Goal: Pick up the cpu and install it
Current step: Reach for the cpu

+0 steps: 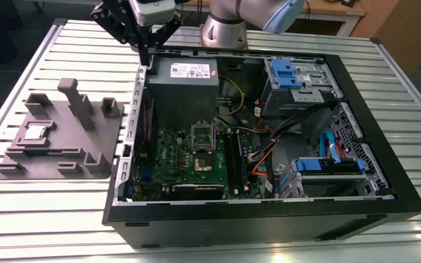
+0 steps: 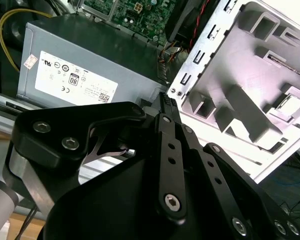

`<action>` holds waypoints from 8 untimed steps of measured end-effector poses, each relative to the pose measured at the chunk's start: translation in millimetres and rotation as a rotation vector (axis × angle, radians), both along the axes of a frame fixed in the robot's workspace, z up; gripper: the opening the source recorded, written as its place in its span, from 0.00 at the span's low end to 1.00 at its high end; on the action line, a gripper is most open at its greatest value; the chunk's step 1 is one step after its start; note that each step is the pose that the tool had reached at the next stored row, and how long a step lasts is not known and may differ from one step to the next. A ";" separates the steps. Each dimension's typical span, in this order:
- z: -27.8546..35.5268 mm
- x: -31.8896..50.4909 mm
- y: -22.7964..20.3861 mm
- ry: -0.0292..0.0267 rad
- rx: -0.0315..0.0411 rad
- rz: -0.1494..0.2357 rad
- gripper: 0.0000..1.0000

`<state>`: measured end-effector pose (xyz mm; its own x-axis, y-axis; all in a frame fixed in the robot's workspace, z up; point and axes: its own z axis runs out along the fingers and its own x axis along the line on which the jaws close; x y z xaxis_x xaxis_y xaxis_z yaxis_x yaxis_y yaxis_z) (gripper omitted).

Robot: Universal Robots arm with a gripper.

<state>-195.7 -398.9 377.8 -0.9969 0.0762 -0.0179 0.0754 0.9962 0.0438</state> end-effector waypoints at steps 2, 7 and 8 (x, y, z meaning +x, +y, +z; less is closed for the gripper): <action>-0.1 -0.9 0.0 0.0000 0.0000 0.000 0.10; -0.4 -2.9 0.0 0.0000 0.0000 0.000 0.10; -0.5 -3.2 0.0 -0.0001 0.0000 0.000 0.10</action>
